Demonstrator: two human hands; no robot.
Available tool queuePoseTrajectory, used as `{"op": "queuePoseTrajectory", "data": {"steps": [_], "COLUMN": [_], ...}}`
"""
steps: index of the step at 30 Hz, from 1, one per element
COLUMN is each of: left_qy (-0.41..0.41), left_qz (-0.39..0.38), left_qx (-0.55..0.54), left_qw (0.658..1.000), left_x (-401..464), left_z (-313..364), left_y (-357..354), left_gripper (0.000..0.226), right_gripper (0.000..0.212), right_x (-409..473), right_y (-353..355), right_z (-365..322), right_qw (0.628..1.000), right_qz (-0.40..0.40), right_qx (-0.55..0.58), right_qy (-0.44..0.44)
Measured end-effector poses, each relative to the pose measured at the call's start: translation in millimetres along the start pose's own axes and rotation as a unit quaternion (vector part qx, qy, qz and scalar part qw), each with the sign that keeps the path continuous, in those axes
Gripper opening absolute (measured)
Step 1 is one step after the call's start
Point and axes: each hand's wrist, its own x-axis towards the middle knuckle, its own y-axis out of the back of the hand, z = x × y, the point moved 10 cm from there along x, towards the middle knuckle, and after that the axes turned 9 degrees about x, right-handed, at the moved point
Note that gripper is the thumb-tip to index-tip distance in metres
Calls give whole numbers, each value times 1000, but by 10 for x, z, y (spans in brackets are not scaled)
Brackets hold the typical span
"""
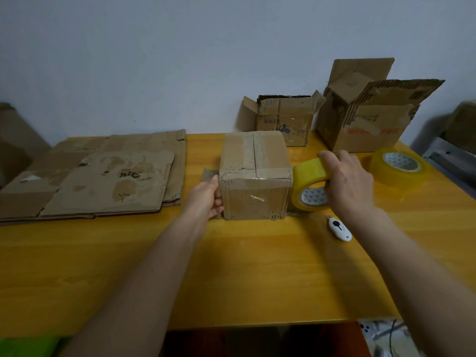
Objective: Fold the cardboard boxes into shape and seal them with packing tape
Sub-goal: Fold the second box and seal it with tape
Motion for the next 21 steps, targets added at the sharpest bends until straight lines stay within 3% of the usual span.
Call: {"op": "queuePoseTrajectory", "data": {"steps": [5,8,10,12,13,15,18,21], "left_qy": [16,10,-66,-252,-352,-467,-434,-385], "left_qz": [68,104,219,342,339,230,136,101], "left_qx": [211,219,226,249,278,376,501,538], "left_qw": [975,970,947,870,827,767,736,743], "left_x": [95,72,-64,-475,-679,-873,-769,-514], "left_z": [-125,-101,134,565,768,935,859,816], "left_y": [-67,1,255,376,237,-256,-598,-600], "left_gripper": [64,55,39,31,30,30,38,45], "right_gripper": [45,45,48,51,52,54,62,72], "right_x": [-2,-38,-44,-54,-68,-101,-141,-240], "right_y": [15,22,1,1,0,-24,-112,-159], "right_z": [-57,-29,-30,-66,-101,-203,-306,-304], "right_qw": [1000,1000,1000,998,997,993,955,852], "right_qz": [2,-9,-27,-42,-47,-65,-148,-228], "right_qx": [-17,-6,15,46,60,97,256,467], "right_qy": [-2,-6,-1,-1,0,11,0,-61]}}
